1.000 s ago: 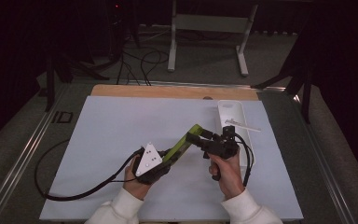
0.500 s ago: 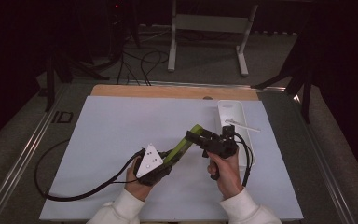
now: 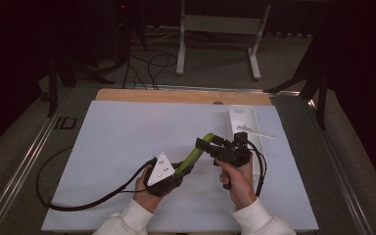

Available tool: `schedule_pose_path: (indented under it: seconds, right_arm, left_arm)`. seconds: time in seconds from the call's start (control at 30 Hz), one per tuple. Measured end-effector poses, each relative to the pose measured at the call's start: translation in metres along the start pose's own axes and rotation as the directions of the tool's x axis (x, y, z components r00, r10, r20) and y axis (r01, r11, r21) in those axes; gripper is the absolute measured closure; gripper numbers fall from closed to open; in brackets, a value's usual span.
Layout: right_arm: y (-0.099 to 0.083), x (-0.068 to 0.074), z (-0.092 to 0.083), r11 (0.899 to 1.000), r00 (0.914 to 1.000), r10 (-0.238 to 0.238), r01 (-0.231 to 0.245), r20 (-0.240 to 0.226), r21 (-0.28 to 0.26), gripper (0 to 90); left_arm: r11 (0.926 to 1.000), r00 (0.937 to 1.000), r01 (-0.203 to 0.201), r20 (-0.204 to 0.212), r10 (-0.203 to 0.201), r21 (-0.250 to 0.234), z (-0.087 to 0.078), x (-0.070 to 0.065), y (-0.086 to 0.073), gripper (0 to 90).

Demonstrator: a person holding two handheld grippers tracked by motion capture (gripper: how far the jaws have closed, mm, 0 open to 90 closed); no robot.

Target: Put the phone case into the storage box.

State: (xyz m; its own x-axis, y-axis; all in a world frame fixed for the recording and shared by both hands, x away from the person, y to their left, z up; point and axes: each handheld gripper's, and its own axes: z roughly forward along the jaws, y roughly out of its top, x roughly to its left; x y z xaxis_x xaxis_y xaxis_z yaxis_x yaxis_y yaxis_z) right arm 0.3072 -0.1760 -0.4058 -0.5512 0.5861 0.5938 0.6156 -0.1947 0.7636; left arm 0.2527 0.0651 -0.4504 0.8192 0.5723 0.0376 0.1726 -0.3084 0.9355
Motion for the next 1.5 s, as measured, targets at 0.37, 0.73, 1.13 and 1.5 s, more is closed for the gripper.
schedule_pose_path:
  seconds: [0.37, 0.73, 1.13, 1.5]
  right_arm:
    - [0.000, 0.009, -0.002, 0.997, 0.9954, -0.081, 0.081, 0.052, -0.004, 15.3]
    - [0.001, 0.017, -0.004, 0.984, 0.9778, -0.179, 0.179, 0.109, 0.008, 15.8]
    - [0.000, 0.029, -0.005, 0.949, 0.9310, -0.314, 0.314, 0.186, 0.031, 16.0]
    - [0.004, 0.034, -0.007, 0.928, 0.9028, -0.370, 0.371, 0.220, 0.036, 16.1]
  left_arm:
    - [0.9990, 0.9990, 0.038, 0.023, -0.038, 0.023, -0.002, 0.005, 0.002, 57.1]
    - [0.9945, 0.9966, 0.083, -0.007, -0.082, 0.064, -0.005, 0.012, 0.004, 19.5]
    - [0.9859, 0.9917, 0.116, -0.070, -0.108, 0.121, -0.013, 0.020, 0.001, 12.3]
    - [0.9721, 0.9800, 0.154, -0.153, -0.128, 0.177, -0.030, 0.033, -0.006, 6.3]
